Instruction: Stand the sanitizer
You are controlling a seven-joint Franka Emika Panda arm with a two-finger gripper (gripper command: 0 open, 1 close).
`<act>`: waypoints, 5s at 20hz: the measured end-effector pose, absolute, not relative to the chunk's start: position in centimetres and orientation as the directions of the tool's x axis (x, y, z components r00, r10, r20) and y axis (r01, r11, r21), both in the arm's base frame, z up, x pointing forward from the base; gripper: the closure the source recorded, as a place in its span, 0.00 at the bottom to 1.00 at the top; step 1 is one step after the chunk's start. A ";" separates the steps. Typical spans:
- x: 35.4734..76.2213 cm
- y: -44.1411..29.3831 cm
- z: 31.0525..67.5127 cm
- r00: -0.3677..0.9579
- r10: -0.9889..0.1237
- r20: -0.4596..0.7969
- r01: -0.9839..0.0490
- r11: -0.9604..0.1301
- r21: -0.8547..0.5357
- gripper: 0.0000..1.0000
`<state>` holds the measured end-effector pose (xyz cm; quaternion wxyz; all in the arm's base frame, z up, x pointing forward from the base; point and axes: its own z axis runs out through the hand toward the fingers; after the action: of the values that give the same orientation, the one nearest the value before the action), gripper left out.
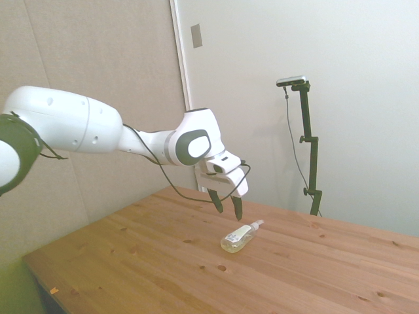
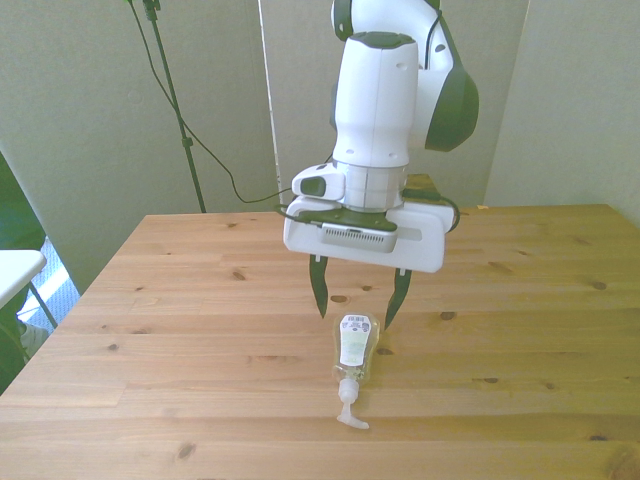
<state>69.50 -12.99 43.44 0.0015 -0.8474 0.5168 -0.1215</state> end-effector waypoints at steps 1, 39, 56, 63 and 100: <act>70.4 -13.3 43.0 0.429 -0.879 0.207 -0.879 -0.459 -0.130 0.00; 77.9 -15.8 35.7 0.438 -0.891 0.121 -0.879 -0.453 -0.151 1.00; 77.3 -14.3 42.1 0.191 -0.948 0.253 -0.953 -0.241 -0.183 1.00; 75.8 -11.0 46.0 0.046 -0.910 0.411 -0.968 -0.143 -0.208 1.00; 73.8 -1.5 40.7 -0.609 -0.271 0.746 -0.787 0.087 -0.611 1.00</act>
<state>73.75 -1.47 40.66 -0.2303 -0.3775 0.7005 -0.5602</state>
